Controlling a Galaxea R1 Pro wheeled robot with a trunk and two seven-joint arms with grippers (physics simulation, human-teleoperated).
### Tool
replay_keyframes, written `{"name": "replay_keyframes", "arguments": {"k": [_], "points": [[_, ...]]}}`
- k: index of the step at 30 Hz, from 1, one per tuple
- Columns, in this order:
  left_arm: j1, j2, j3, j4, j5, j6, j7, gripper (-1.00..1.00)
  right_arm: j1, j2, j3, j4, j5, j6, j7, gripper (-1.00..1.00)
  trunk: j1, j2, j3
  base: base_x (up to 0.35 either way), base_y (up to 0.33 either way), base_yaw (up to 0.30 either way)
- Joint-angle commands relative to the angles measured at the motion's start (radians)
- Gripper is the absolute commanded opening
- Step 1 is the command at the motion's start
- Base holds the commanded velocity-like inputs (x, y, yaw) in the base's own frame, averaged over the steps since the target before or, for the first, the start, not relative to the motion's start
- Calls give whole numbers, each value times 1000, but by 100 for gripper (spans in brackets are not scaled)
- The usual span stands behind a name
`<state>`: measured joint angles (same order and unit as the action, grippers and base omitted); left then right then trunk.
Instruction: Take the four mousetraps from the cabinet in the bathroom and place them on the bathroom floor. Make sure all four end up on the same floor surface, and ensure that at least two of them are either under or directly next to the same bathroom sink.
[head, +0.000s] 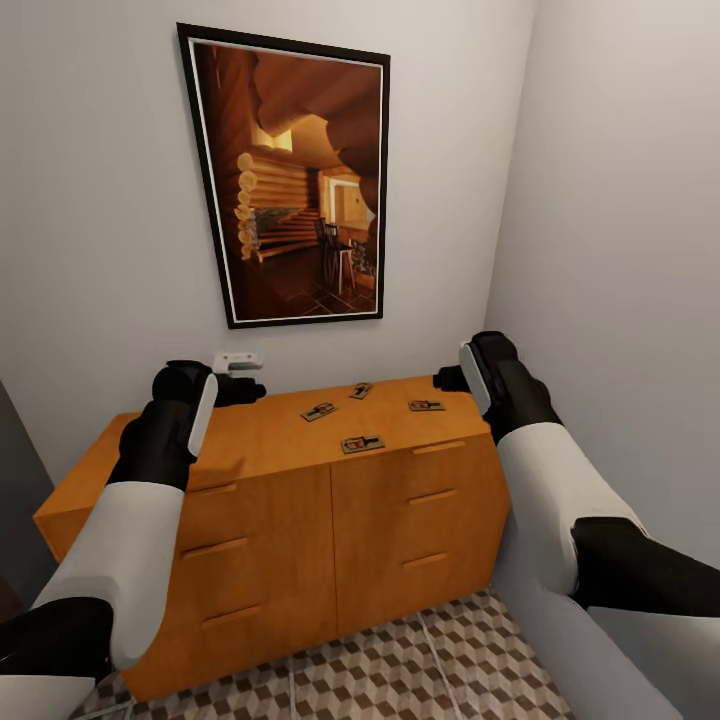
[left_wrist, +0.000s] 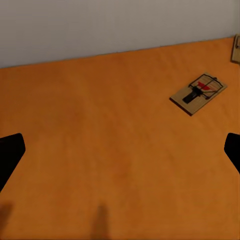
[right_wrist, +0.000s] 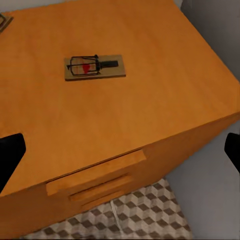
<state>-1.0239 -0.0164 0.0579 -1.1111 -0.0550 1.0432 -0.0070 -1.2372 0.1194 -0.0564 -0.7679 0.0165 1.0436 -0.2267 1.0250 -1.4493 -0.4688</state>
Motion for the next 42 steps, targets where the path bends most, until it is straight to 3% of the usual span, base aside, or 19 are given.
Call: {"name": "replay_keyframes", "arguments": {"k": [1, 7, 16, 29, 42], "points": [[-1, -1, 2, 0, -6, 4, -2, 100, -14, 5, -4, 22, 4, 4, 0, 100, 0, -1, -1, 0, 0, 0], [-1, -3, 1, 2, -11, 4, -2, 100, -48, 18, -3, 66, 6, 4, 2, 100, 0, -1, -1, 0, 0, 0], [-1, -6, -1, 3, -14, 4, -2, 100, -62, 22, -1, 56, 9, 4, 2, 100, 0, -1, -1, 0, 0, 0], [-1, -28, -51, 4, -13, 1, -4, 100, -65, 24, -2, 49, 5, 4, 6, 100, 0, -1, -1, 0, 0, 0], [-1, -59, -62, 4, -13, 0, -4, 100, -65, 20, -3, 50, 4, 4, 12, 100, 0, -1, -1, 0, 0, 0]]}}
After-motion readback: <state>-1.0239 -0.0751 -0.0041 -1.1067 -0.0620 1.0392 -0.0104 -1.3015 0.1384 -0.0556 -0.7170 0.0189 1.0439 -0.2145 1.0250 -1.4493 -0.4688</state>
